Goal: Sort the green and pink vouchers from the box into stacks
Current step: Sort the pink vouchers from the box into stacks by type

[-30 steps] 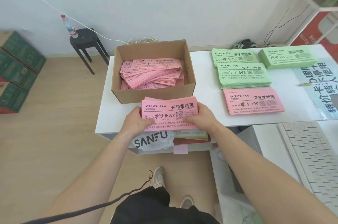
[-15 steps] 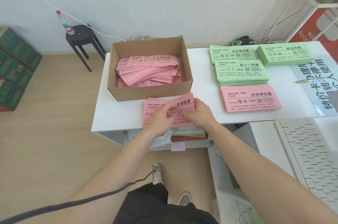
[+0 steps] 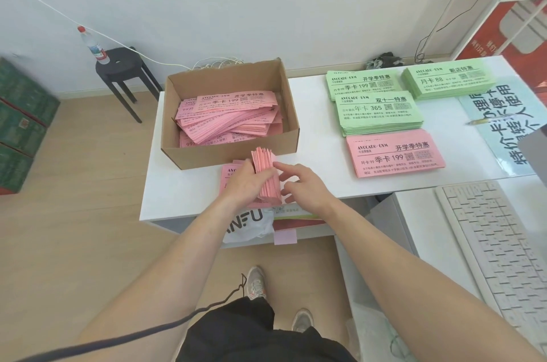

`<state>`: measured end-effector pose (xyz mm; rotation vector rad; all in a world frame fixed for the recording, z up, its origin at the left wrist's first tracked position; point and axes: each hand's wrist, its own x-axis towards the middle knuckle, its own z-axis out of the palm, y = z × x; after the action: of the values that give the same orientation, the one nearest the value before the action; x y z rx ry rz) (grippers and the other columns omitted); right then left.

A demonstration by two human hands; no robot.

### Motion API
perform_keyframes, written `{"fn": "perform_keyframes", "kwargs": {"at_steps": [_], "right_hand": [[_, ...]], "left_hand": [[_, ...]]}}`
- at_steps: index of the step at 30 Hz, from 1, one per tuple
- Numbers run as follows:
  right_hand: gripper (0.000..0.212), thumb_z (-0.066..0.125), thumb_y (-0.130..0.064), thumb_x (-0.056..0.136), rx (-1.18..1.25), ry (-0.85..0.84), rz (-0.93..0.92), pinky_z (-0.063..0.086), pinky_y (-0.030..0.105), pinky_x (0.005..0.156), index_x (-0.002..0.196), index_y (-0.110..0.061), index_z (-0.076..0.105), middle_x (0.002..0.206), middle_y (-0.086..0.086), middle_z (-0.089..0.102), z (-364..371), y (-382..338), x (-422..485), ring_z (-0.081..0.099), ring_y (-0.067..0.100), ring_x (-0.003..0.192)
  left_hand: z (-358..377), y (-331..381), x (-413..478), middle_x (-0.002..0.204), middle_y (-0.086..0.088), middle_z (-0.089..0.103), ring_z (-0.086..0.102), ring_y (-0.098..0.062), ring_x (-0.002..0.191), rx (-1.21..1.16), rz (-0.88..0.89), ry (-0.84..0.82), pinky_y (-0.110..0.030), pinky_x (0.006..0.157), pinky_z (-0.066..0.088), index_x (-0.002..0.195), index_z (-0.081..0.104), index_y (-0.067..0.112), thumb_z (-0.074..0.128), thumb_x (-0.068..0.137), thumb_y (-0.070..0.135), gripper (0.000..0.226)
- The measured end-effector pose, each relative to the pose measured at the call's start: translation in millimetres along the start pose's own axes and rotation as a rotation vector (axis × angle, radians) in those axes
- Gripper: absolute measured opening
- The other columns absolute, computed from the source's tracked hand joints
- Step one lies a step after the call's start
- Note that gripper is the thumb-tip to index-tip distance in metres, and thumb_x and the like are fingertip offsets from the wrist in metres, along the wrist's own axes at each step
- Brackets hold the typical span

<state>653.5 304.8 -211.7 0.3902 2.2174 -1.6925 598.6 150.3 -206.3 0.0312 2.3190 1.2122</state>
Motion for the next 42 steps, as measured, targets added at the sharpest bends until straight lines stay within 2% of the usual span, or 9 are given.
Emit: {"fn": "perform_keyframes", "kwargs": {"at_steps": [3,11,18,21,25,28,33,38,42], "right_hand": [[0.062,0.05,0.003,0.09,-0.022,-0.002,0.001,0.059,0.031,0.081,0.144,-0.026,0.055,0.12,0.002,0.056,-1.7,0.5,1.8,0.066,0.024,0.096],[0.061,0.05,0.0,0.09,-0.044,0.009,-0.004,0.056,0.023,0.072,0.145,-0.027,0.055,0.119,0.001,0.057,-4.4,3.8,5.1,0.065,0.017,0.091],[0.055,0.046,-0.009,0.092,-0.11,0.0,0.023,0.056,0.033,0.082,0.141,-0.03,0.058,0.116,-0.006,0.066,-10.9,11.9,8.5,0.068,0.017,0.093],[0.047,0.042,-0.013,0.093,-0.158,0.141,0.106,0.055,0.038,0.09,0.134,-0.021,0.062,0.118,0.002,0.072,-18.7,20.8,11.0,0.07,0.023,0.101],[0.047,0.036,-0.008,0.098,-0.256,0.318,0.22,0.048,0.034,0.098,0.141,-0.007,0.055,0.14,0.013,0.06,-28.1,29.9,10.6,0.058,0.031,0.123],[0.045,0.037,-0.005,0.098,-0.274,0.316,0.229,0.044,0.027,0.088,0.139,-0.003,0.056,0.139,0.014,0.06,-28.7,32.8,11.1,0.058,0.03,0.122],[0.04,0.038,-0.007,0.097,-0.286,0.289,0.214,0.042,0.022,0.06,0.126,-0.006,0.065,0.122,0.011,0.069,-27.9,37.0,15.7,0.059,0.023,0.096],[0.032,0.036,-0.014,0.1,-0.278,0.272,0.213,0.044,0.027,0.056,0.092,-0.006,0.066,0.093,0.01,0.07,-28.3,41.6,16.1,0.064,0.029,0.083],[0.033,0.036,-0.017,0.101,-0.255,0.256,0.214,0.046,0.03,0.06,0.099,-0.005,0.067,0.096,0.007,0.07,-27.5,41.8,15.9,0.067,0.027,0.086]], "left_hand": [[-2.8,-5.3,1.2,0.112,0.01,0.068,0.064,-0.017,0.112,-0.092,0.022,-0.053,-0.041,0.101,0.05,0.116,0.056,0.036,0.057,0.101,0.038,0.016],[4.3,-11.9,5.8,0.11,0.004,0.073,0.069,-0.018,0.104,-0.174,-0.015,0.017,-0.043,0.096,0.054,0.125,0.065,0.023,0.061,0.099,0.031,0.027],[0.2,-24.2,16.5,0.105,-0.001,0.073,0.068,-0.021,0.098,-0.15,-0.063,0.1,-0.048,0.095,0.054,0.114,0.068,0.019,0.067,0.092,0.03,0.024],[-2.0,-29.7,21.3,0.11,-0.001,0.071,0.067,-0.021,0.103,-0.175,-0.073,0.09,-0.048,0.097,0.053,0.117,0.067,0.017,0.069,0.094,0.025,0.025],[-1.7,-35.0,25.9,0.109,0.003,0.071,0.066,-0.022,0.106,-0.205,-0.075,0.079,-0.049,0.1,0.052,0.113,0.066,0.023,0.068,0.095,0.021,0.018],[-1.0,-39.2,28.6,0.112,0.002,0.072,0.067,-0.022,0.107,-0.23,-0.087,0.069,-0.05,0.1,0.052,0.113,0.067,0.026,0.068,0.095,0.021,0.018],[-0.7,-42.8,32.2,0.115,0.001,0.072,0.067,-0.022,0.109,-0.246,-0.08,0.049,-0.05,0.101,0.051,0.117,0.065,0.026,0.067,0.096,0.021,0.022],[0.0,-45.4,34.8,0.116,0.0,0.071,0.067,-0.022,0.109,-0.253,-0.087,0.048,-0.05,0.101,0.051,0.122,0.063,0.022,0.065,0.096,0.021,0.025],[0.8,-47.1,35.9,0.117,0.001,0.071,0.067,-0.022,0.109,-0.238,-0.087,0.049,-0.05,0.102,0.051,0.126,0.062,0.021,0.066,0.095,0.023,0.031]]}}
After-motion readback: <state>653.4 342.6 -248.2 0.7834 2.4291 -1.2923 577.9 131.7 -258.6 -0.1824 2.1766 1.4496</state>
